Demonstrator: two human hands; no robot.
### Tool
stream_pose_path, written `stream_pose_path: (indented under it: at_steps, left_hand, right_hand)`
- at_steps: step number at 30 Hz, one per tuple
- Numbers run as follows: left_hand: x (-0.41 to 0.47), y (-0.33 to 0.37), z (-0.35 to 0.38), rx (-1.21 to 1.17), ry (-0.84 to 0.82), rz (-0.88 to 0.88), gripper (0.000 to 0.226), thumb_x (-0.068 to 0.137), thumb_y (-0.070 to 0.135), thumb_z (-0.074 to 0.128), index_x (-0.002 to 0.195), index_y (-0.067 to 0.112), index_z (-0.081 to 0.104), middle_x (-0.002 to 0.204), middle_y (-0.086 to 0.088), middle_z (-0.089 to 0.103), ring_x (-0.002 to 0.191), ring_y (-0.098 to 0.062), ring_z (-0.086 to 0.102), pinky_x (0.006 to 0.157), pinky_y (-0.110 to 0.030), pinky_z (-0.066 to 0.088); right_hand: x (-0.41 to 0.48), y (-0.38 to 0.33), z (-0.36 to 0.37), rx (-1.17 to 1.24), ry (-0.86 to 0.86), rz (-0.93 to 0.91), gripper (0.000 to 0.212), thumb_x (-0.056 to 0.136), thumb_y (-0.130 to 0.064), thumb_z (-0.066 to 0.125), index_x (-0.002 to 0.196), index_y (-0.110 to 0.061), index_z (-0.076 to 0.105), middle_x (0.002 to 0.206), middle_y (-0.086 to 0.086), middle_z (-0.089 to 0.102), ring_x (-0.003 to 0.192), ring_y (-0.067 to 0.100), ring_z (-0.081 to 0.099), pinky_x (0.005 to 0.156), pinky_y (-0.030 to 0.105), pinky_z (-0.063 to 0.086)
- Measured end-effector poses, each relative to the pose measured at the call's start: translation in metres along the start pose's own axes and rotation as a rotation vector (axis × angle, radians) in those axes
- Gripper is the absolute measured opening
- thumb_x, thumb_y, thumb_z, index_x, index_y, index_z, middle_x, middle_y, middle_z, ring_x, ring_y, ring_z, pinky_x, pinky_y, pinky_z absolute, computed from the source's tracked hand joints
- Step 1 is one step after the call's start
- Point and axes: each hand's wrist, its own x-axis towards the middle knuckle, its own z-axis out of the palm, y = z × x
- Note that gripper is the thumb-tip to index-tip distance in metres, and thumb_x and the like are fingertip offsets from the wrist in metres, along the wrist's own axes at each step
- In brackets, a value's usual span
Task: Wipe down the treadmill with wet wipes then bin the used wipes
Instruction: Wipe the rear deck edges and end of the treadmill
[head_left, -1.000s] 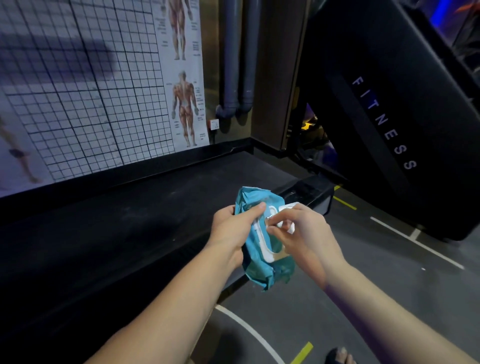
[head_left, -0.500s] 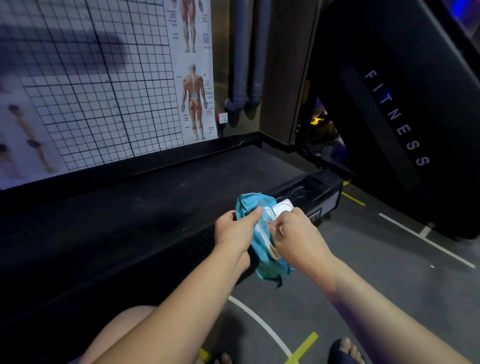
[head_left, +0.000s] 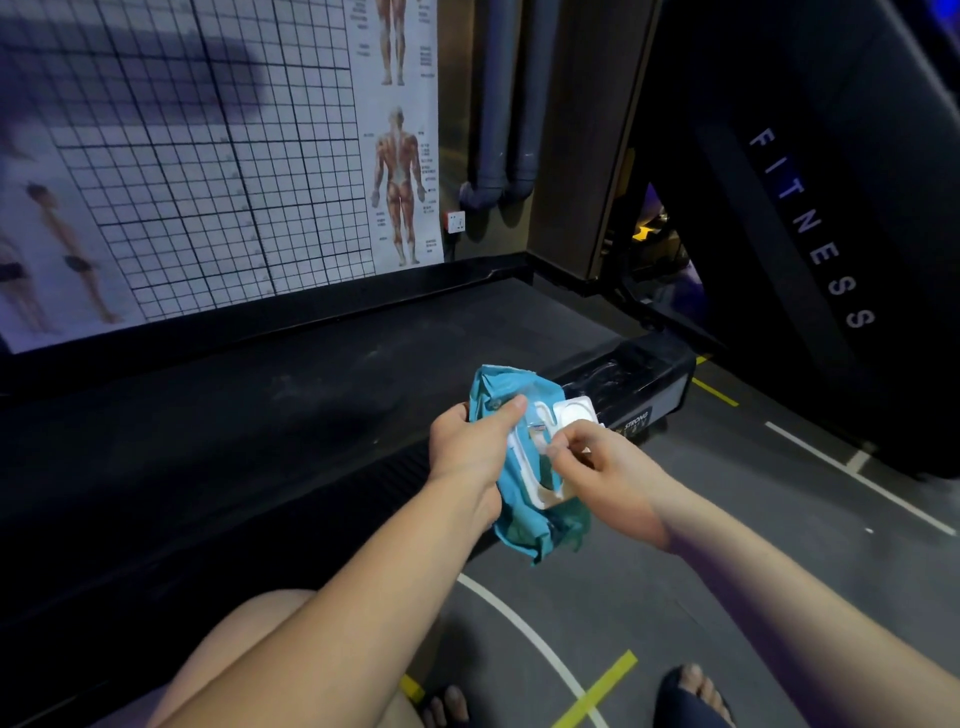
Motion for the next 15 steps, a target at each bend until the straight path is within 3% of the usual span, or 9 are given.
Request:
stream_pose_path:
  at_steps: [3, 6, 10, 15]
  left_hand:
    - [0.000, -0.001, 0.000, 0.012, 0.011, 0.001, 0.011, 0.093, 0.011, 0.080, 0.101, 0.006, 0.076, 0.089, -0.010, 0.081, 0.077, -0.025, 0.080, 0.053, -0.028, 0.060]
    - [0.003, -0.003, -0.001, 0.011, 0.022, 0.012, 0.009, 0.094, 0.011, 0.079, 0.100, 0.007, 0.075, 0.093, -0.012, 0.081, 0.081, -0.027, 0.079, 0.054, -0.028, 0.061]
    - [0.012, -0.005, -0.003, -0.011, 0.058, 0.027, 0.011, 0.093, 0.013, 0.081, 0.100, 0.008, 0.074, 0.095, -0.011, 0.081, 0.087, -0.029, 0.079, 0.078, -0.043, 0.066]
    - [0.022, -0.007, -0.007, -0.075, 0.127, 0.018, 0.015, 0.092, 0.013, 0.081, 0.103, 0.008, 0.072, 0.098, -0.012, 0.080, 0.088, -0.033, 0.078, 0.085, -0.054, 0.064]
  right_hand:
    - [-0.003, 0.001, -0.004, 0.114, -0.004, 0.029, 0.027, 0.101, -0.038, 0.052, 0.090, -0.013, 0.058, 0.062, -0.015, 0.048, 0.058, 0.007, 0.041, 0.058, 0.025, 0.036]
    - [-0.003, -0.004, -0.009, 0.412, -0.002, 0.050, 0.023, 0.104, -0.025, 0.050, 0.087, -0.010, 0.056, 0.065, -0.001, 0.043, 0.058, 0.013, 0.037, 0.055, 0.028, 0.030]
    - [0.003, -0.005, -0.018, 0.648, 0.044, 0.032, 0.014, 0.095, -0.016, 0.050, 0.082, -0.010, 0.050, 0.063, 0.000, 0.046, 0.063, 0.018, 0.036, 0.058, 0.033, 0.028]
    - [0.013, -0.007, -0.034, 0.999, 0.227, 0.036, 0.028, 0.101, -0.002, 0.040, 0.080, -0.003, 0.058, 0.073, 0.008, 0.058, 0.074, 0.021, 0.065, 0.059, 0.028, 0.051]
